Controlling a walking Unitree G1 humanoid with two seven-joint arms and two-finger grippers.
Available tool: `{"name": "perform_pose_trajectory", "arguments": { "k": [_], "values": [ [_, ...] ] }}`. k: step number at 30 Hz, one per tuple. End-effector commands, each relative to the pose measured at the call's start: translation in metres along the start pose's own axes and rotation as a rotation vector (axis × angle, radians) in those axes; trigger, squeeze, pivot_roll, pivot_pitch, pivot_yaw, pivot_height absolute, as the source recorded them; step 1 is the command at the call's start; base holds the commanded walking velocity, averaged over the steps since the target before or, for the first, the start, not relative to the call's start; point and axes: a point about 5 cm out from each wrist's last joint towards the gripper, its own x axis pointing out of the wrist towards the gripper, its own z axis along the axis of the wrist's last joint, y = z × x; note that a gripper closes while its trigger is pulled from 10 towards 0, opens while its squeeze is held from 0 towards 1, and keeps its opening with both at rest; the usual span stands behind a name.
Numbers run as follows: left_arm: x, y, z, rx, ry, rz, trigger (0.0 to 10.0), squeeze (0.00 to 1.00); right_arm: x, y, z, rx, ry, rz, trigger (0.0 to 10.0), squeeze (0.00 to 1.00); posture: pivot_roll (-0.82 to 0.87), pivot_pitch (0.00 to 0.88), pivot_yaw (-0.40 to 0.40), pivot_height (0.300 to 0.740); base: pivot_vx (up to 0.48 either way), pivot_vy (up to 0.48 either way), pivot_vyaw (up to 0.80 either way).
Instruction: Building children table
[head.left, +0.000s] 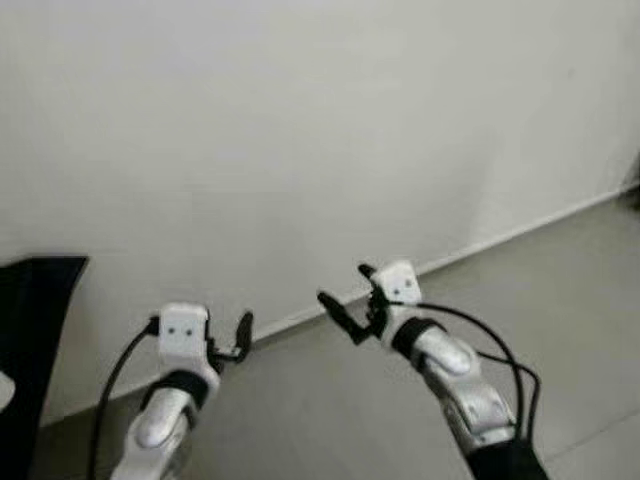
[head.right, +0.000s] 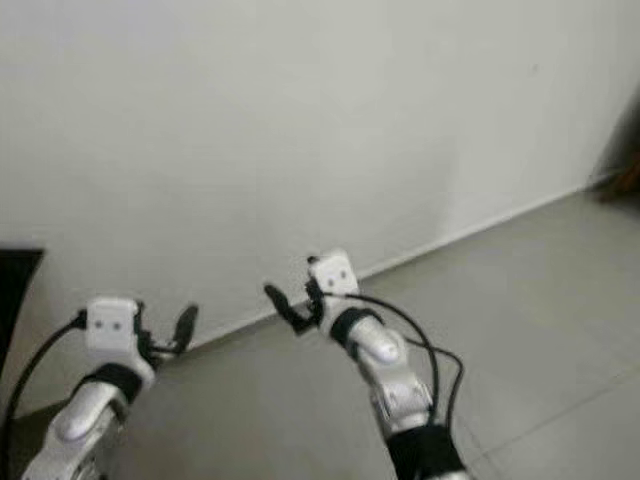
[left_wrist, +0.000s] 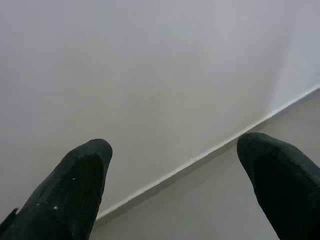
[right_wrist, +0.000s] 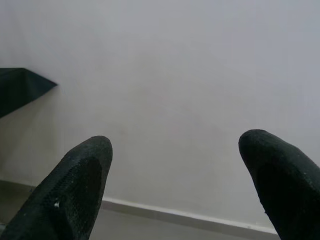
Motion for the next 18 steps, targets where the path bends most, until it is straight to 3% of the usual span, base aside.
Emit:
{"name": "perform_pose_trajectory", "arguments": {
  "k": [1,18],
  "values": [
    [-0.0051,0.0039,-0.0054,0.0,0.023,0.011,10.0,0.0,0.0009,0.0043,-0.0008,0.005,-0.001,0.024,10.0,0.0,-0.14,0.066,0.102,0.74,0.0,0.0,0.79],
    [-0.0066,-0.0022,-0.0019,0.032,-0.002,-0.046,10.0,0.0,-0.0002,0.0079,-0.0015,0.034,-0.007,0.084,10.0,0.0,-0.14,0.067,0.102,0.74,0.0,0.0,0.79]
  ]
}}
